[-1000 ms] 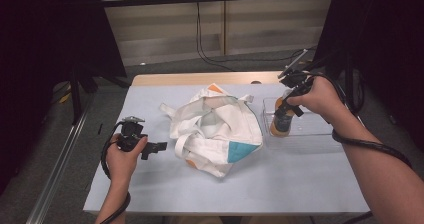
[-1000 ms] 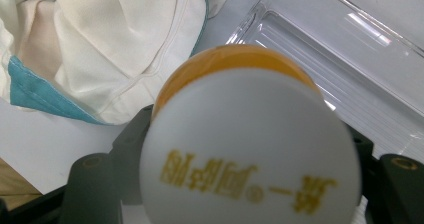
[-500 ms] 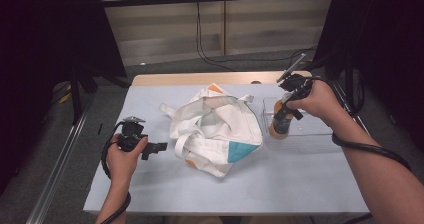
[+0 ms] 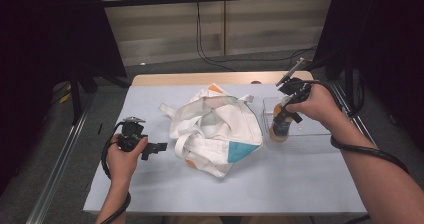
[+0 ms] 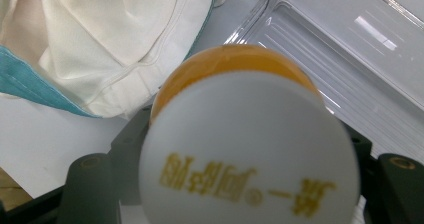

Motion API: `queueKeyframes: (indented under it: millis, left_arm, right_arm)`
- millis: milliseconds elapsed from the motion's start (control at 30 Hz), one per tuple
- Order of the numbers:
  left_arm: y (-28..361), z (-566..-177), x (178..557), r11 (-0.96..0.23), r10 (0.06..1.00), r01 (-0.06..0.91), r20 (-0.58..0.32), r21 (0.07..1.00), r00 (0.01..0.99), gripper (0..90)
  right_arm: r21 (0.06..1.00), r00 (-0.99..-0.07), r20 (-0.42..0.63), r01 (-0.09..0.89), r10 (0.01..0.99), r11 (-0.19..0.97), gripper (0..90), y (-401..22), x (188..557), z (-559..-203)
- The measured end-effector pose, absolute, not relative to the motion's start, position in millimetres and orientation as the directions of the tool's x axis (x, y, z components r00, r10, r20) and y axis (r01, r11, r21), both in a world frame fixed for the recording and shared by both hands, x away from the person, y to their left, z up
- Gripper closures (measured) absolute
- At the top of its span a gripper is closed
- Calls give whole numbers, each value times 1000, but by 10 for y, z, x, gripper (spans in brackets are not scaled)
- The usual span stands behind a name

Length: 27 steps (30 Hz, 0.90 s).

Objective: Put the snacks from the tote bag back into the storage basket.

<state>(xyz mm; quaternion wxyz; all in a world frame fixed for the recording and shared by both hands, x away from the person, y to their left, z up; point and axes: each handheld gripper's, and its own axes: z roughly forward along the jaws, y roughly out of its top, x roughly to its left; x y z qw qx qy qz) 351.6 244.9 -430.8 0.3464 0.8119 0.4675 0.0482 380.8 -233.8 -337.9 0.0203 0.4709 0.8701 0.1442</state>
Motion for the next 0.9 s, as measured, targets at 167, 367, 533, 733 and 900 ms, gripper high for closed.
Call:
queueKeyframes:
  millis: [167, 367, 533, 733, 900]
  left_arm:
    - [2453, -4308, 3517, -325, 794, 727, -244, 605, 558, 64]
    - [2447, -4309, 3517, -324, 793, 727, -246, 605, 558, 64]
    - [2447, -4317, 3520, -330, 790, 728, -247, 602, 562, 64]
    - [2442, -4327, 3523, -333, 789, 726, -244, 602, 564, 64]
    - [2442, -4331, 3525, -334, 789, 726, -244, 601, 565, 64]
  right_arm:
    - [269, -551, 101, 817, 829, 510, 298, -2335, 3805, -3411]
    - [263, -553, 106, 817, 826, 513, 298, -2323, 3800, -3451]
    - [262, -553, 108, 817, 826, 513, 298, -2323, 3803, -3489]
    - [256, -546, 108, 823, 831, 507, 297, -2316, 3810, -3502]
    - [253, -550, 103, 821, 829, 513, 297, -2306, 3811, -3539]
